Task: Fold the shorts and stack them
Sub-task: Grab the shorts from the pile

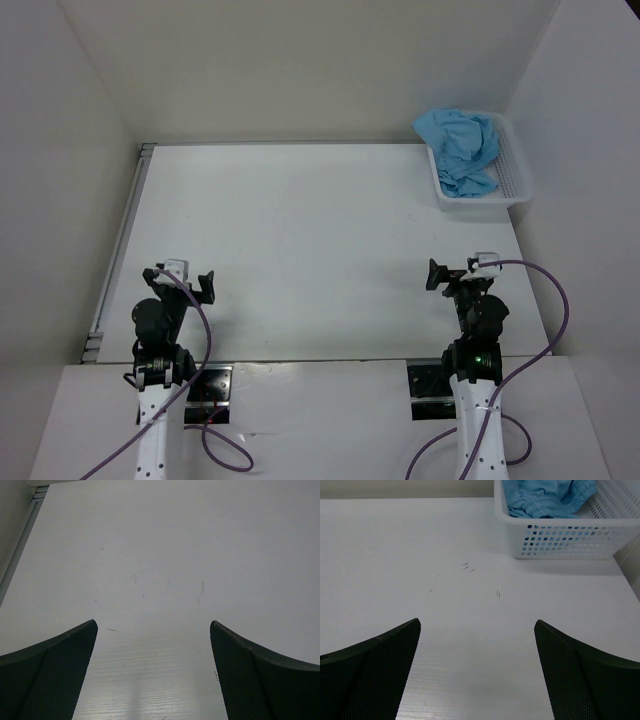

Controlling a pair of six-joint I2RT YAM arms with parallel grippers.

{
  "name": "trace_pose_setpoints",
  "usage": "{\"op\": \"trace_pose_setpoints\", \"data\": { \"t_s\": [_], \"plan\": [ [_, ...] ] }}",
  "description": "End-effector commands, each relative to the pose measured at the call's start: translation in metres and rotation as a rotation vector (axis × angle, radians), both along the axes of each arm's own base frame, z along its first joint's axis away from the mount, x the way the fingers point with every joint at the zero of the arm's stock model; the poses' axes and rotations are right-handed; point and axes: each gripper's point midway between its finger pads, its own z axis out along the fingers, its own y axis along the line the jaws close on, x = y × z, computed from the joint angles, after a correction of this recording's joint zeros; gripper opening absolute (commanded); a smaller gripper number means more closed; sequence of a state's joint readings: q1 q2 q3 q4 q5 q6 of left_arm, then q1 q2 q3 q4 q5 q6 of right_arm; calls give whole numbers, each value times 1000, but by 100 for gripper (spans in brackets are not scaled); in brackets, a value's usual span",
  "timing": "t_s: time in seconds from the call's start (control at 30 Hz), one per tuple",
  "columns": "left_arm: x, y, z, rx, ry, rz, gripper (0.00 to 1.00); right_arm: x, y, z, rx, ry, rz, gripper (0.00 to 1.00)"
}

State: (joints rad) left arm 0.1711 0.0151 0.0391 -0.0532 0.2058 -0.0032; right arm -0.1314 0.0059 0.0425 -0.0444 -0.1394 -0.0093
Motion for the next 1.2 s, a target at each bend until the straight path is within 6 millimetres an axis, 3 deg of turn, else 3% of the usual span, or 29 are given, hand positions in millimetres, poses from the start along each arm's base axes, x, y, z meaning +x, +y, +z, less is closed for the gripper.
{"op": "trace_pose_setpoints", "data": {
  "t_s": [0.0,0.23,0.27,0.3,0.33,0.37,0.4,0.43,0.47,0.5,0.53,0.6,0.67,0.7,0.73,0.77,0.8,0.83,0.9,0.93,0.97,1.0,1.03,1.07,1.1,1.13,1.17],
  "plan": [
    [2,0,1,10,-35,1,100,2,0,-8,-12,-12,6,99],
    [0,-6,6,8,-38,-33,100,2,3,-8,-23,-13,26,99],
    [-6,-36,8,-7,-33,-206,100,0,26,1,-60,-35,159,99],
    [-16,-59,4,-29,-2,-342,100,-3,36,18,-288,-107,264,100],
    [-25,-73,10,-39,1,-426,100,-6,48,28,-378,-161,340,100],
    [-47,-104,9,-69,16,-635,100,-17,77,39,-434,-238,513,100],
    [-68,-122,9,-109,54,-766,100,-23,87,50,-922,-430,606,100],
    [-98,-134,-15,-243,238,-827,100,-36,99,1,-1222,-429,795,100],
    [-97,-137,-17,-233,219,-858,100,-35,99,1,-1451,-522,785,98],
    [-86,-135,-7,-174,131,-866,100,-35,106,10,-1453,-596,775,100],
    [-79,-133,-6,-140,83,-860,100,-30,106,27,-1585,-708,687,100],
    [-63,-126,6,-71,-13,-812,100,-25,99,38,-1656,-729,606,100],
    [-59,-125,19,-37,-65,-803,100,-26,100,64,-1711,-813,516,100],
    [-57,-124,36,10,-140,-805,100,-28,99,76,-1645,-825,495,98],
    [-55,-124,44,37,-183,-806,100,-38,102,109,-1647,-921,414,98],
    [-58,-128,55,60,-222,-832,100,-42,107,119,-1596,-942,431,98],
    [-58,-128,59,63,-226,-832,100,-33,103,121,-1530,-879,453,98],
    [-58,-129,69,63,-231,-832,100,-29,101,140,-1497,-847,453,98],
    [-46,-122,70,37,-197,-758,100,1,86,161,-1378,-694,396,98],
    [-36,-118,60,0,-125,-728,100,40,79,179,-1224,-560,411,98],
    [-29,-115,74,1,-127,-697,100,66,71,191,-1115,-463,366,98],
    [-18,-110,79,-7,-104,-647,100,86,68,263,-998,-482,262,98],
    [-4,-107,71,-44,-5,-622,100,155,39,222,-746,-197,137,98],
    [3,-107,97,-52,25,-612,100,180,25,206,-664,-58,115,98],
    [15,-106,100,-56,83,-561,100,202,-5,253,-595,-76,35,98],
    [35,-107,81,-77,220,-534,100,240,-8,204,-470,63,89,100],
    [49,-107,80,-68,280,-499,100,252,-17,184,-407,161,86,100]
  ]
}}
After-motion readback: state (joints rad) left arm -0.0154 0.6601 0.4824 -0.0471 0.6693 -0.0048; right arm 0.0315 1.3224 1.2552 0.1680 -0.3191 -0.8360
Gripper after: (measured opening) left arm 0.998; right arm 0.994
